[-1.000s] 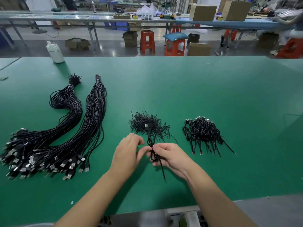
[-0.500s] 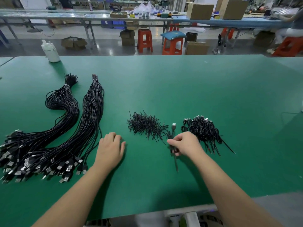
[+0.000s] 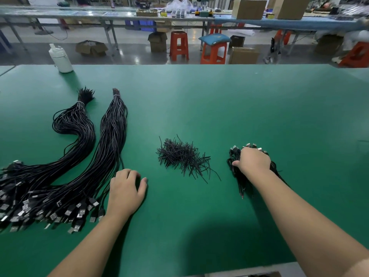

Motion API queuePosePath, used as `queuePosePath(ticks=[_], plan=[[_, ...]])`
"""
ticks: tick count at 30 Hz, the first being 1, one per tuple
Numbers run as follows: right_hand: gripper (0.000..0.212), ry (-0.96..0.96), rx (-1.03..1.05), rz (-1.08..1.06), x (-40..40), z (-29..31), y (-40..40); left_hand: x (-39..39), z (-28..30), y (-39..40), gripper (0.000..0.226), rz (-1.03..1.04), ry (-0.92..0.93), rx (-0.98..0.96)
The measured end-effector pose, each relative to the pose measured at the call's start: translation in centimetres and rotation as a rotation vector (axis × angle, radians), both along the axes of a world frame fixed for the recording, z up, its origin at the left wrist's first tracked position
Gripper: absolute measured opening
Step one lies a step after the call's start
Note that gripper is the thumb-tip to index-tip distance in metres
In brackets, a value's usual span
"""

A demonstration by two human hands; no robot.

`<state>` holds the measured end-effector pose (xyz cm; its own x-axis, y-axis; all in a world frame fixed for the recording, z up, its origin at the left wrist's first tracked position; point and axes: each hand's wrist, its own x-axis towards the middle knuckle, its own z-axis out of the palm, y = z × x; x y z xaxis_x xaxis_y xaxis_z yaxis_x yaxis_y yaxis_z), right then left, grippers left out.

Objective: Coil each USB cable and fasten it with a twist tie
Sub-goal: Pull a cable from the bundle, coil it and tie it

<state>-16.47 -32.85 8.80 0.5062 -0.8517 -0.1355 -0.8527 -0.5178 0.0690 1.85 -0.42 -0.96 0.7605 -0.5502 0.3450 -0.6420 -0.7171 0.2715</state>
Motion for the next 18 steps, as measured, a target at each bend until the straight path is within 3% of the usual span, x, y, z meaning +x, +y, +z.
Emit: queuePosePath(ticks=[4, 7, 11, 14, 18], plan=[[0.047, -0.025, -0.086, 0.071, -0.2, -0.1, 0.4, -0.1, 0.1, 0.1, 0.036, 0.002, 0.004, 0.002], [0.043, -0.17, -0.125, 0.145, -0.2, 0.1, 2.3, -0.3, 0.2, 0.2, 0.031, -0.002, -0.001, -0.01], [0.024, -0.372, 0.099, 0.284, -0.2, -1.6, 7.7, -0.5, 0.2, 0.4, 0.041, 0.002, -0.029, -0.009], [0.015, -0.47, 0.28, 0.271, -1.0, -4.6, 11.6, -0.8, 0.1, 0.6, 0.039, 0.055, -0.07, -0.004], [0.015, -0.53, 0.206, 0.271, -2.0, -7.9, 13.7, -1.1, 0.6, 0.6, 0.021, 0.18, -0.052, 0.011]])
